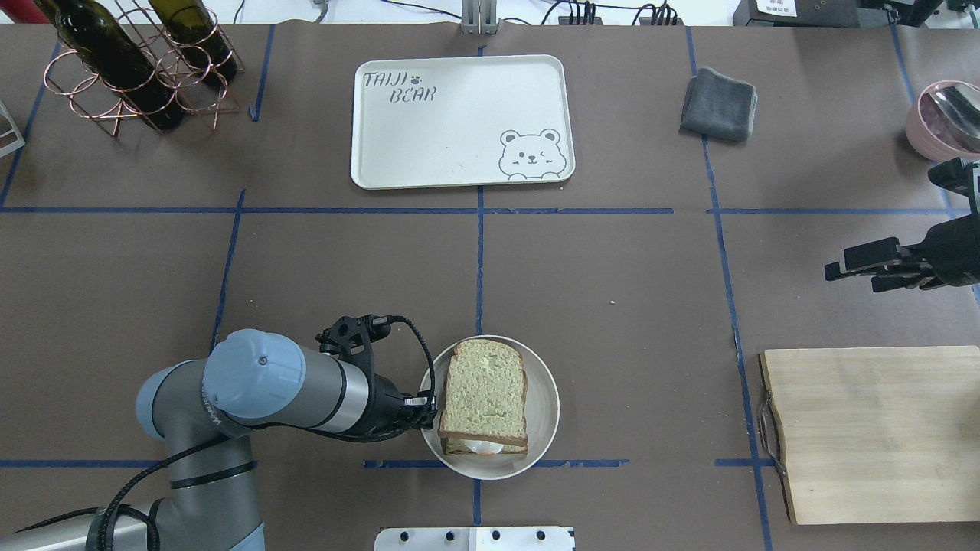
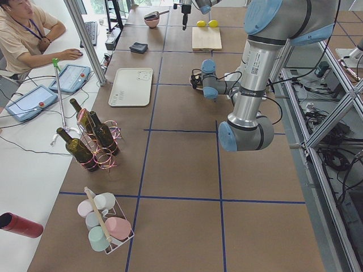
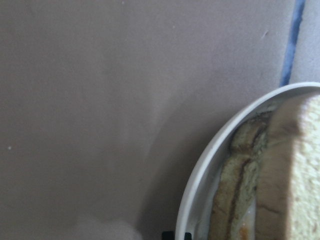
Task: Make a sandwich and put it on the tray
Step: 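Lift the plate with the left gripper and carry it onto the tray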
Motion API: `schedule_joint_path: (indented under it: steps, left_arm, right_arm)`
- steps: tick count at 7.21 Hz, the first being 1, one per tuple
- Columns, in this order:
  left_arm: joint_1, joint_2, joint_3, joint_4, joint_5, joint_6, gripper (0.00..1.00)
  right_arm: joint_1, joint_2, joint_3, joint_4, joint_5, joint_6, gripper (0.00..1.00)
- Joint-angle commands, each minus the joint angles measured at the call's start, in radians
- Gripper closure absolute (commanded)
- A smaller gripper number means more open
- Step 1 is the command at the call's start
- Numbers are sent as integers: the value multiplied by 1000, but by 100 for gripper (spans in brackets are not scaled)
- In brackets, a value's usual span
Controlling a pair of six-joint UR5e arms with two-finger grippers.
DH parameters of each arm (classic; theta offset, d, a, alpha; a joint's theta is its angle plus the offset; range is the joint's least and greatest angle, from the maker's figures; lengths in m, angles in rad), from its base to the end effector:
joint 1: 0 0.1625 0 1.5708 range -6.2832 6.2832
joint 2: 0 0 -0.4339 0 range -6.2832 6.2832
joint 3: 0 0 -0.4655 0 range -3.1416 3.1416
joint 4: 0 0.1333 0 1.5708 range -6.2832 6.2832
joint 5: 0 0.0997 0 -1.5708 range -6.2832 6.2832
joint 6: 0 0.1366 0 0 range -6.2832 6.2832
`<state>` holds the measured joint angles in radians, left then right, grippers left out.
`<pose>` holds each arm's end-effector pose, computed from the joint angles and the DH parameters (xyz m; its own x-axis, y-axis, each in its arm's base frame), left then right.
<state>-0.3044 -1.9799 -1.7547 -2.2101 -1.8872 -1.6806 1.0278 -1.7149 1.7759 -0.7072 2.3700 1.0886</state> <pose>0.6541 -0.3007 0.2495 0.3144 -0.2079 -0.9263 0.0395 0.9777 -0.2061 -0.2479 -0.4792 0.5413 0.4154 0.0625 0.9075 -0.1226 0.9924 -0.0122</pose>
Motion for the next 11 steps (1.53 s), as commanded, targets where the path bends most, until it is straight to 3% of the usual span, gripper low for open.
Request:
schedule_joint_path:
  steps: [1,3,6,8,11]
  left_arm:
    - [-5,-26,-31,-6,16,-196,100]
    - [-10,-59,-16,-80,104,-316,100]
    - [-125,-167,62,-34,109,-410,100]
    - [-221,-279,197,23,109,-470,100]
    - [-327,-454,531,-37,112,-577,100]
  right_arm:
    - [0,0,0,0,0,-1,0]
    - [2,0,2,0,0,-1,0]
    - [2,0,4,2,0,1,0]
    - [3,0,7,2,0,1,0]
    - [5,-3,20,3,0,1,0]
